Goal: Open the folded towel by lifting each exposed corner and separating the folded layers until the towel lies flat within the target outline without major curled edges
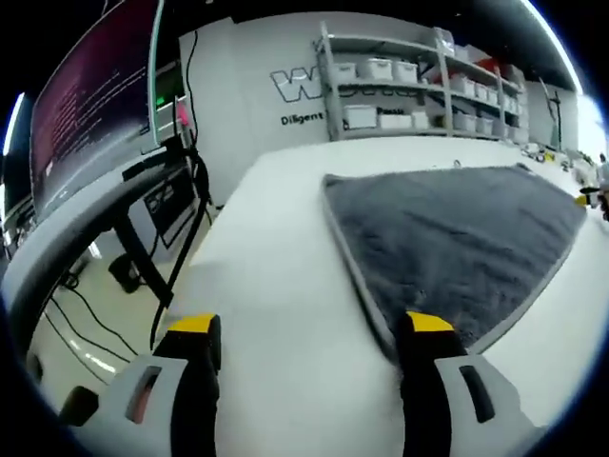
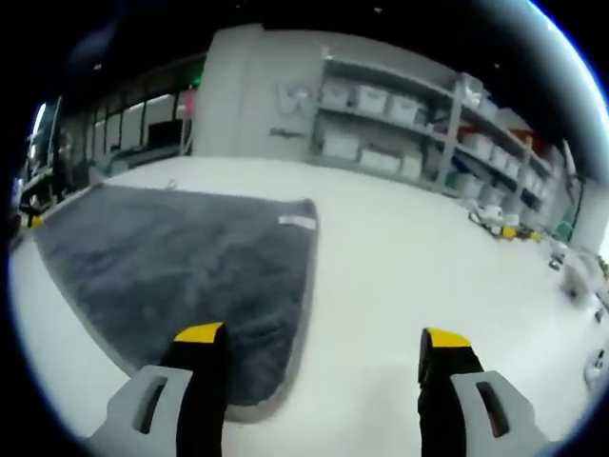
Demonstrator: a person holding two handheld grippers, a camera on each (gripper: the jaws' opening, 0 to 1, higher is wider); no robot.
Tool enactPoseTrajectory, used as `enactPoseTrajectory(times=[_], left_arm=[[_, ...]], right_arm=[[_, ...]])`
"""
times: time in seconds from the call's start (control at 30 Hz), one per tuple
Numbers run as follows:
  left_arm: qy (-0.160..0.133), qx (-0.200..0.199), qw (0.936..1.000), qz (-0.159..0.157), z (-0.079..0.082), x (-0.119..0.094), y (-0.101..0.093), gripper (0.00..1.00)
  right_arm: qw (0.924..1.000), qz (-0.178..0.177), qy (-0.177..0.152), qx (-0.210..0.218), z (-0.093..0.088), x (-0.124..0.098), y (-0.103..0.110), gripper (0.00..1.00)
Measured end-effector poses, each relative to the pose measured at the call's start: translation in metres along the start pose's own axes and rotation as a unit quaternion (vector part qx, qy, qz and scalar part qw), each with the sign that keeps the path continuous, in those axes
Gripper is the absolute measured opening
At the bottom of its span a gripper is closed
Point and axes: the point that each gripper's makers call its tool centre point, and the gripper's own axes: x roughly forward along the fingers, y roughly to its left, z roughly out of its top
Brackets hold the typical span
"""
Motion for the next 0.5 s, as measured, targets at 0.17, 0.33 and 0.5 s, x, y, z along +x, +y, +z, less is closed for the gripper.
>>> enactPoseTrajectory(times=[0.17,0.33,0.5], left_arm=[[-0.008,-0.015,0.9998,0.005,-0.005,0.0,0.009,0.72],[-0.015,-0.021,0.9996,-0.009,-0.006,-0.011,-0.002,0.67],[-0.068,-0.001,0.9944,-0.081,0.016,-0.039,-0.048,0.81]], right_arm=[[0.9974,-0.05,0.025,-0.046,-0.015,-0.01,-0.021,0.78],[0.9985,-0.05,-0.011,-0.018,-0.007,-0.021,-0.019,0.78],[0.9977,-0.022,-0.063,-0.008,0.012,-0.045,0.002,0.87]])
